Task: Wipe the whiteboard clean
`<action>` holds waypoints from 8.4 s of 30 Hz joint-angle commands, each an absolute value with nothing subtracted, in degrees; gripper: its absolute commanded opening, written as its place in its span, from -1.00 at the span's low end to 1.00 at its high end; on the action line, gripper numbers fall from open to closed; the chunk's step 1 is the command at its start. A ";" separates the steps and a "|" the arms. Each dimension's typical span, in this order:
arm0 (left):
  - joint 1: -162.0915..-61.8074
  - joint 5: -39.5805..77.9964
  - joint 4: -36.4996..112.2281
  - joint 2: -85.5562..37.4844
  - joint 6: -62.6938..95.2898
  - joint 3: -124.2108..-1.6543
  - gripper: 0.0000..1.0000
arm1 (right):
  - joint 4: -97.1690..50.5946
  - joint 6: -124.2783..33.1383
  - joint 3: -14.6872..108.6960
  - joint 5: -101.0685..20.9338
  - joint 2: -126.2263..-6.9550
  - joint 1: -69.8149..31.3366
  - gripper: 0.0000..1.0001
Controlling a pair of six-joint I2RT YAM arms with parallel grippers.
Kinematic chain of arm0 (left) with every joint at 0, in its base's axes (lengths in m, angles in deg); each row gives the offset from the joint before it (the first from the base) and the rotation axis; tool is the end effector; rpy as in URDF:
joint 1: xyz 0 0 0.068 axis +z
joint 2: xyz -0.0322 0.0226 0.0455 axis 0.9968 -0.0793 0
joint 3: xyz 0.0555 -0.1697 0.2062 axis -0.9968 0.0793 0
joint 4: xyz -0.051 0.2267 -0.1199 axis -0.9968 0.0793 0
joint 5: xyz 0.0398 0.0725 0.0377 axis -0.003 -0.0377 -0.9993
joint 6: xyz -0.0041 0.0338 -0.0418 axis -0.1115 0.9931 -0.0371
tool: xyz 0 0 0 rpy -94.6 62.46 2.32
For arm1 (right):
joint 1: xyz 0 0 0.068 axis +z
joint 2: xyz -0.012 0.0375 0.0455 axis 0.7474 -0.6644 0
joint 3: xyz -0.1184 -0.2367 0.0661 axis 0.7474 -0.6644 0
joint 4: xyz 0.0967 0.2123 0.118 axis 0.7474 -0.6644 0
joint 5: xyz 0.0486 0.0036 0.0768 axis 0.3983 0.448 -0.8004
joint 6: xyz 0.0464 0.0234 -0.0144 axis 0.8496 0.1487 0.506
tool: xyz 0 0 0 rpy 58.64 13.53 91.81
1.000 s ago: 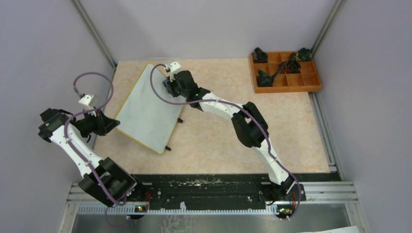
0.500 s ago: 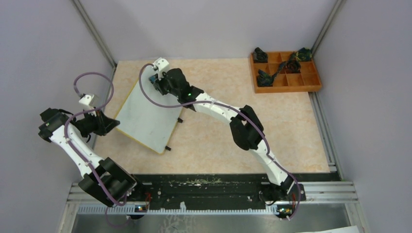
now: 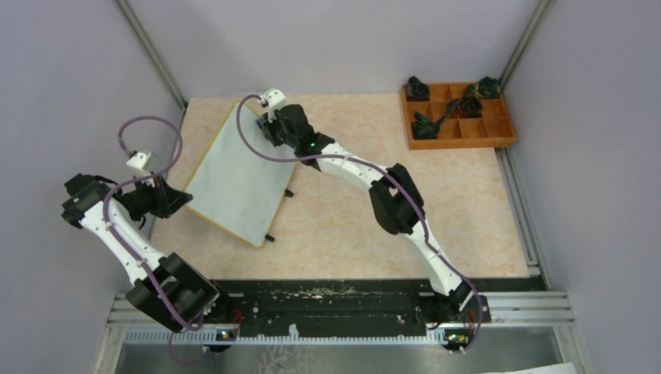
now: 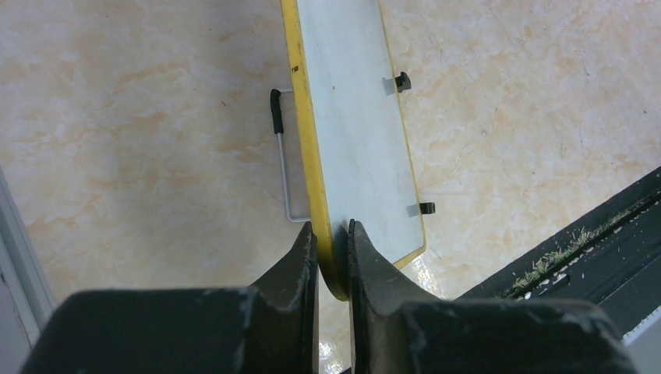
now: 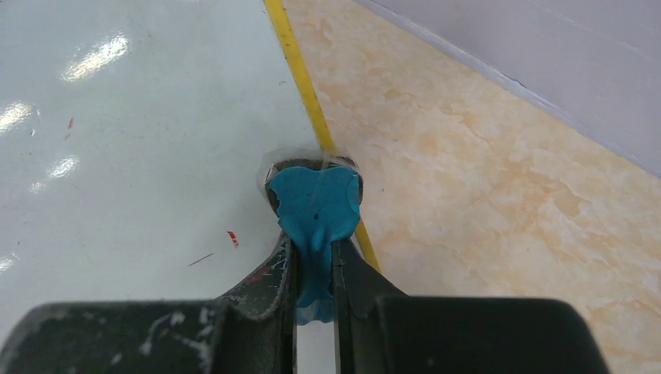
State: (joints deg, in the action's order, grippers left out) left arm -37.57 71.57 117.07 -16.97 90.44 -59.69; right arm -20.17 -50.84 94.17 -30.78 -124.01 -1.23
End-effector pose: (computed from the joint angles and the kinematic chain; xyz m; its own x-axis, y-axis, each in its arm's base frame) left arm 0.1493 0.1189 0.3324 -0.5025 0.0934 -0.8595 0.4740 0.8612 -0.1835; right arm 0.3931 0.4219 0.2548 -0.1742 -0.1482 -0.9735 -0.7092 0.7048 0.0196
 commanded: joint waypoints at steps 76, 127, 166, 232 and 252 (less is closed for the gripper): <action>-39.54 67.28 120.98 -15.23 95.04 -57.36 -1.00 | -20.03 -52.70 95.04 -35.35 -124.11 0.97 -1.00; -39.67 66.96 120.88 -14.20 88.49 -61.69 -0.91 | -47.55 -40.44 37.54 -18.14 -69.24 -15.27 -1.00; -39.74 69.06 120.92 -12.62 88.71 -60.86 -0.27 | -47.43 -36.45 24.83 -19.06 -73.46 -16.64 0.36; -38.72 59.82 64.87 -17.64 43.75 -51.11 0.36 | -48.77 -31.36 22.25 -4.10 -56.76 -13.81 0.40; -38.75 38.63 25.58 -12.48 37.16 -17.34 0.37 | -41.66 -27.81 15.68 -1.42 -48.93 -15.97 0.51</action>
State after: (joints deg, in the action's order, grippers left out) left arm -38.82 42.37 35.35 -13.77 37.70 -20.50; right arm -47.27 -29.25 17.76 -1.93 -52.51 -15.66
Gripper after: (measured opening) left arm 0.681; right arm 0.755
